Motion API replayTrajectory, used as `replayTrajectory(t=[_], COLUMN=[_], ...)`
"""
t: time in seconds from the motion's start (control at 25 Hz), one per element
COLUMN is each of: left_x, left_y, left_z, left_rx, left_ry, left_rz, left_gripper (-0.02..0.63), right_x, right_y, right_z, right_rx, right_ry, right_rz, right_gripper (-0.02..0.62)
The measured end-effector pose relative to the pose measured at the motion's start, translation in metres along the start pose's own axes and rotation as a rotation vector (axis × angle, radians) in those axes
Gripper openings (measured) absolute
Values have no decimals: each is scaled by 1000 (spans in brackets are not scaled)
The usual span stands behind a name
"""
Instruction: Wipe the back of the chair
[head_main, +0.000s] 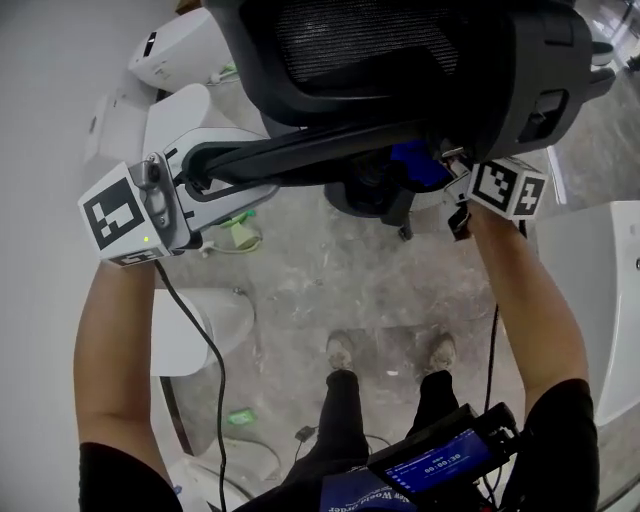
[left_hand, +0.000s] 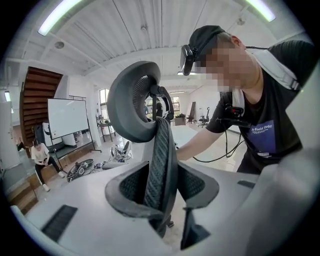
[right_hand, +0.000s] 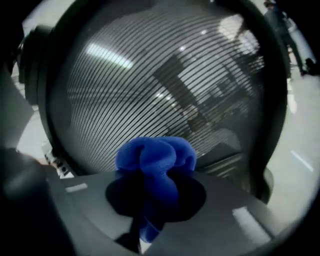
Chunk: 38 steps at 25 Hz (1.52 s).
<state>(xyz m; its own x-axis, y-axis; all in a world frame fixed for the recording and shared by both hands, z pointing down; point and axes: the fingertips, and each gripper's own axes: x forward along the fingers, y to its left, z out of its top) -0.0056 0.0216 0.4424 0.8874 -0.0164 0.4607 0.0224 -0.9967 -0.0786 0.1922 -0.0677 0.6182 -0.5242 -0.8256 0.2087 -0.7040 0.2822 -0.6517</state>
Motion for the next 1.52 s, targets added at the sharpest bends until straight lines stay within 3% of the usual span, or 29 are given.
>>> replayTrajectory(t=[0.16,0.28,0.4,0.6,0.68,0.76,0.88,1.0,1.24,1.52], left_x=[1,2,2,-1,-1,1,1,-1,4,2], left_y=[-3,-4,-4,-2,-2,-3,-3,0,-6,-5], left_z=[1,4,6,0,-1,2,4,2,14,10], left_rx=[0,-2,-3,8,13,16,23,50,60,51], left_ry=[-3,-18,-32,-30,-27,-27,-26,-35,-114,-106], left_rz=[-22,-35,-34,-26,-26,-17,-13,-9,-68,-70], left_gripper=[158,155,155,155,155,155,161,164,158,160], right_x=[-76,-84,-58,26,55,69,77,80,41,-41], right_y=[-104,-101,-60,73,109,124,101,65,23,-90], right_z=[79,97,69,-73,-118,-138,-137,-110,-71,14], right_rx=[96,26,0,-48,-48,-38,-3,65,182,68], right_ry=[-238,-271,-208,95,181,222,215,170,132,3], right_rz=[-248,-270,-183,108,159,171,121,56,32,-205], right_gripper=[60,57,57,57,57,57,57,57,57,57])
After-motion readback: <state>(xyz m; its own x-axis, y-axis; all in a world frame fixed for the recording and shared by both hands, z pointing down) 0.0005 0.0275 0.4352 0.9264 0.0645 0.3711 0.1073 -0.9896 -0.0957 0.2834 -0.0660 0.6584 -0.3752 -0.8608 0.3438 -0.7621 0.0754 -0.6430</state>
